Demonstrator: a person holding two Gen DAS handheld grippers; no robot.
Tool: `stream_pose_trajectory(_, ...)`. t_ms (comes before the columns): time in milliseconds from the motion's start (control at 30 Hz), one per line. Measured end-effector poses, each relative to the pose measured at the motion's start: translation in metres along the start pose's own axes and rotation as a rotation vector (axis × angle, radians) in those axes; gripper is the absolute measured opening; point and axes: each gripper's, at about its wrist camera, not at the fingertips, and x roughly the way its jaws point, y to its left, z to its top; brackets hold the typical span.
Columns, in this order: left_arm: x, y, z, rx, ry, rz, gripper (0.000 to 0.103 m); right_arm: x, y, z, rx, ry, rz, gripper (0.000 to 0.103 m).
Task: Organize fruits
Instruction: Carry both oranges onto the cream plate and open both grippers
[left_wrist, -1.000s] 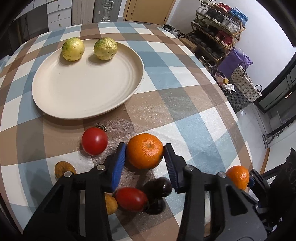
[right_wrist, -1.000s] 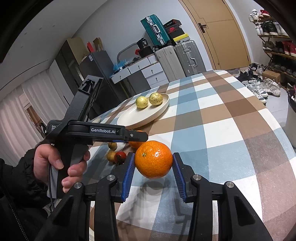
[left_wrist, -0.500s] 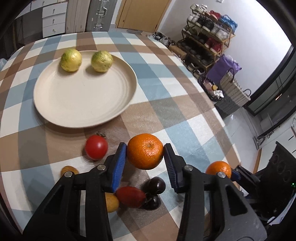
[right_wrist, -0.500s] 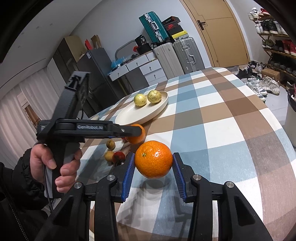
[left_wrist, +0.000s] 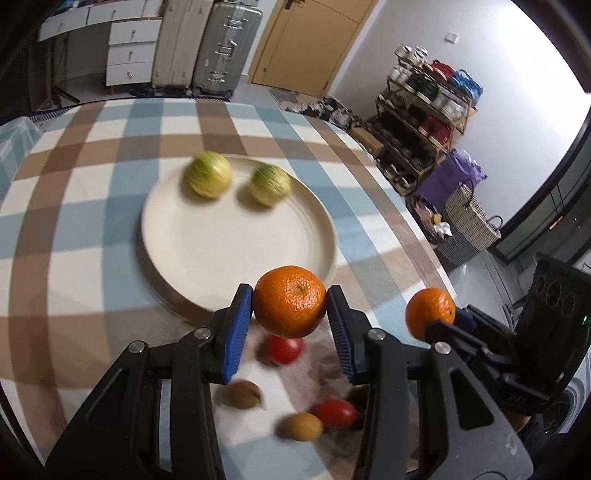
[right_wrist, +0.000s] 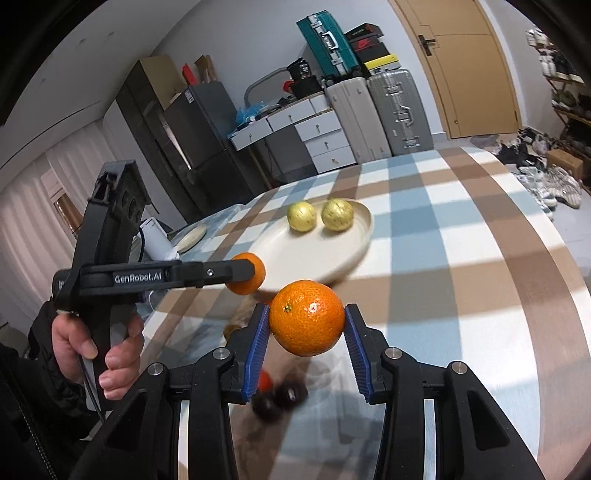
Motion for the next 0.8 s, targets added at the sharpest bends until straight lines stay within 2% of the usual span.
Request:
stream_pose_trajectory(200, 0.002, 0.037, 0.03, -0.017, -0.027, 0.033, 0.038, 0.041, 0.011, 0.042, -0.031, 0.033, 0.027, 0.041)
stream_pose_trajectory(433, 0.022, 0.07, 0.058, -0.023, -0.026, 0.044, 0.038, 0.099, 0.023, 0.071, -0.075, 0.104, 0.024, 0.041)
stream_pose_trajectory(800, 0.064, 0.095, 0.084, -0.016, 0.009, 0.031, 0.038, 0.177, 0.027, 0.076, -0.091, 0.253, 0.023, 0.041)
